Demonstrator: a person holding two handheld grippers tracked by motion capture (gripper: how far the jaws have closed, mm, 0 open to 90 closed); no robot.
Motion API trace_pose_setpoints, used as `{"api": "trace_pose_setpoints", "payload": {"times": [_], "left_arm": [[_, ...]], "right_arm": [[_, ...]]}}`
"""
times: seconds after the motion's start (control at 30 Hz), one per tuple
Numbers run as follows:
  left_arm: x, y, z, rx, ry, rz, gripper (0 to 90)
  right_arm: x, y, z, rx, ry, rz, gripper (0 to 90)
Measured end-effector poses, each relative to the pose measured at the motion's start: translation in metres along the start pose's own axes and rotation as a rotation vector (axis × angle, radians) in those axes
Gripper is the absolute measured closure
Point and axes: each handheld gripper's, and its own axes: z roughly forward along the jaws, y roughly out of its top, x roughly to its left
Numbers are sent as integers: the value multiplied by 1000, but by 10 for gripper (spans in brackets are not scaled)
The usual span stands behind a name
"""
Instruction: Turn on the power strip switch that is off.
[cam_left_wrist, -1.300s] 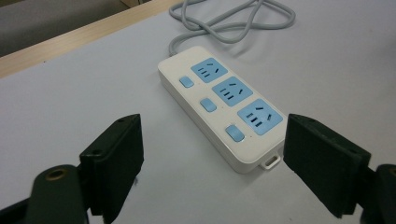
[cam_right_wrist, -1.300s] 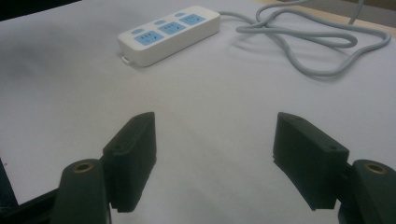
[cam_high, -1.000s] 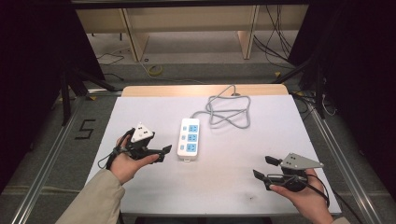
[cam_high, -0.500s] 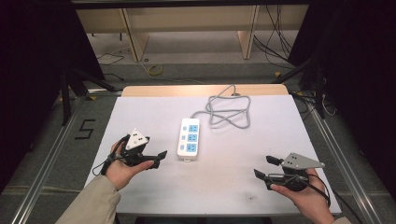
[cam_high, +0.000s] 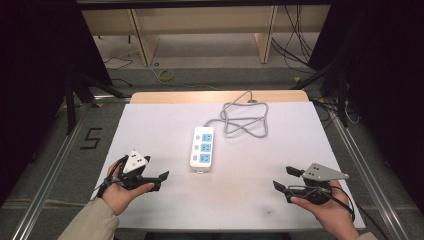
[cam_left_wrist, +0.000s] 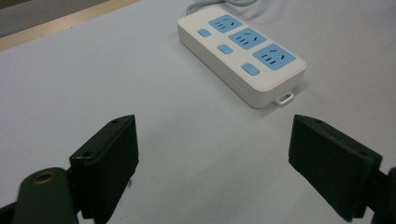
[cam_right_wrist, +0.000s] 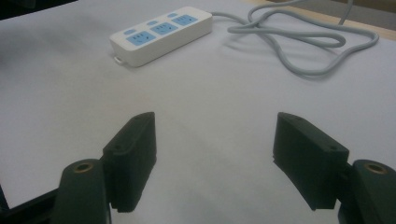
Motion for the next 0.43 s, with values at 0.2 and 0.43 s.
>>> {"api": "trace_pose_setpoints", "payload": {"times": [0.2,0.43], "left_arm": [[2,-2,-2,-5,7,-3,155],[1,-2,-1,-6,7,2,156]], "right_arm": [[0,0,0,0,2,0,305],[0,0,0,-2,3,2,303]]}}
